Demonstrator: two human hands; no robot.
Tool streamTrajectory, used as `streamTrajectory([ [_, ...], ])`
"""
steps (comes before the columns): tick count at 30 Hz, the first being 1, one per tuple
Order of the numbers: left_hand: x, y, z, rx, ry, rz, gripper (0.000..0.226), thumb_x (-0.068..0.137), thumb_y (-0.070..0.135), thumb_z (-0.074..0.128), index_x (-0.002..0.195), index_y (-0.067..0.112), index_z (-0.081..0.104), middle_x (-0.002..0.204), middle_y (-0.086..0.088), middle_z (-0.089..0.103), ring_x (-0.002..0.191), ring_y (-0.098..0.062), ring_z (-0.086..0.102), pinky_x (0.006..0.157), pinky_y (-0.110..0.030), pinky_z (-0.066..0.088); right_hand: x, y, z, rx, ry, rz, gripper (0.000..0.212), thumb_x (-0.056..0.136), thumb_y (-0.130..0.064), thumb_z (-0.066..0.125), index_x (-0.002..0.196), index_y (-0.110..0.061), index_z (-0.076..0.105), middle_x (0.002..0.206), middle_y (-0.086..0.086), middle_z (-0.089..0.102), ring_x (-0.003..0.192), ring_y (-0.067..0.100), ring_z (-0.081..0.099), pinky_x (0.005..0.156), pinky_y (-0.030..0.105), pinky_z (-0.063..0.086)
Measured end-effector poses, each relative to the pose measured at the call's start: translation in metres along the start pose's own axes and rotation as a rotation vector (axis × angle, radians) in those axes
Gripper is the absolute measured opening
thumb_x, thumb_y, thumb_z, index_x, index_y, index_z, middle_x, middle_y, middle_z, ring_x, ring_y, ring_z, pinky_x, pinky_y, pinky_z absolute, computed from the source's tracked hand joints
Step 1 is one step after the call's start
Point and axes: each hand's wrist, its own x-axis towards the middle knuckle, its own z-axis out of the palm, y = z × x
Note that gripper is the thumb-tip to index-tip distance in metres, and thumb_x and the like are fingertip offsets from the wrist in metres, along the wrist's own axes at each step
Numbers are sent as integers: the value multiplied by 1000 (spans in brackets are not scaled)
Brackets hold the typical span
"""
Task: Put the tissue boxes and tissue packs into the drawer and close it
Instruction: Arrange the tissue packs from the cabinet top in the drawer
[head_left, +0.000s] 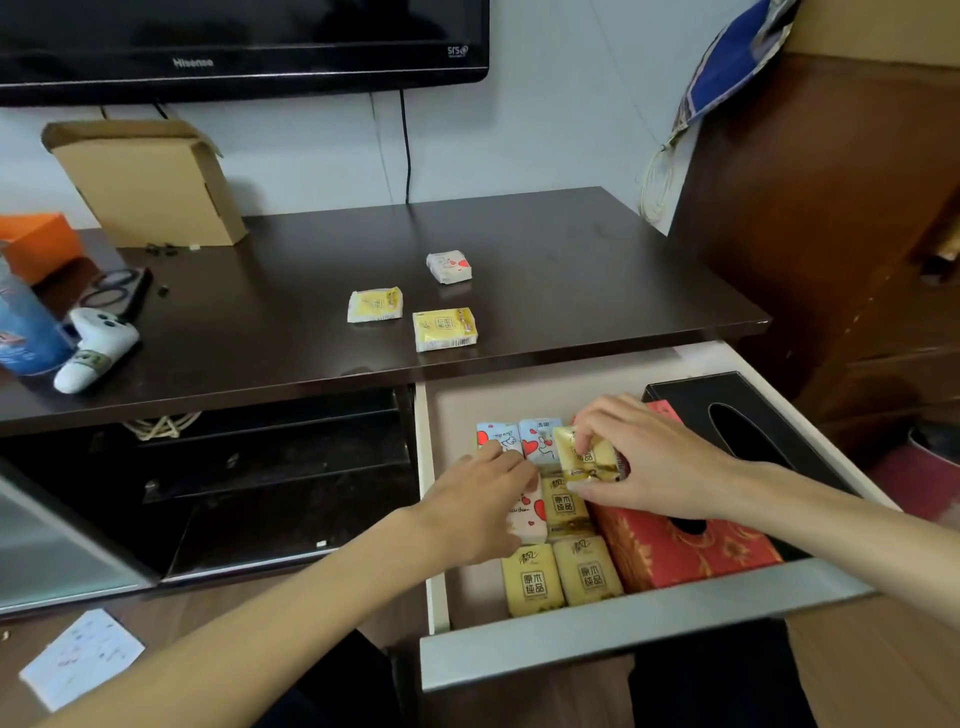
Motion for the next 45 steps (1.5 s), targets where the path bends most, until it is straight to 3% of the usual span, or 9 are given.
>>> streamTrajectory([
  [13,-7,-5,7,-42,43,-38,62,82,50,71,131,23,46,131,3,49,117,-16,43,94,-33,46,9,-11,26,-82,-27,-93,37,87,-70,60,107,-39,52,123,-22,49,123,4,43,103,29,40],
  [18,-7,-6,5,-69,48,-51,65,79,52,73,131,24,46,128,4,46,113,-14,42,88,-32,48,8,-9,33,-165,-107,-79,71,86,-73,57,144,-32,53,154,-13,40,145,12,28,119,31,22],
  [22,-9,-9,4,-85,28,-68,65,80,49,74,133,24,46,129,5,47,116,-13,43,91,-37,52,8,-5,31,-170,-96,-100,57,84,-71,62,127,-33,65,144,-16,48,134,10,34,114,29,26],
  [26,-9,-7,6,-88,20,-62,63,82,48,74,133,23,48,131,4,46,118,-14,43,91,-38,52,12,-9,34,-196,-104,-128,49,85,-68,64,118,-32,70,132,-18,52,116,3,36,114,26,17],
  [30,-8,-9,-1,-109,21,-61,61,82,54,71,131,25,51,127,6,50,116,-12,45,88,-37,53,19,-10,20,-146,-76,-110,34,87,-60,65,108,-33,71,115,-18,59,110,5,49,99,28,41],
  [33,-5,-16,-23,-158,160,-102,44,88,55,63,121,26,58,115,10,57,105,-9,54,80,-35,54,37,-9,-2,47,80,-22,20,93,-49,65,102,-33,74,101,-20,69,98,2,63,85,38,54],
  [37,0,-44,-62,-185,284,-235,19,93,44,57,100,28,65,94,12,66,87,-11,62,76,-38,55,74,-6,-28,314,282,67,8,93,-26,69,90,-28,76,88,-13,76,85,5,69,84,35,57],
  [40,3,-71,-86,-183,327,-353,13,90,39,56,90,31,67,83,15,67,77,-8,63,74,-34,55,107,-5,-41,381,300,108,10,92,-22,69,88,-26,77,88,-9,76,85,11,70,85,33,57],
  [45,19,-121,-111,-201,377,-499,15,91,36,57,100,28,68,97,10,70,89,-18,67,80,-39,56,168,-4,-47,380,296,141,13,93,-20,65,93,-26,77,90,-12,73,87,11,68,88,35,57],
])
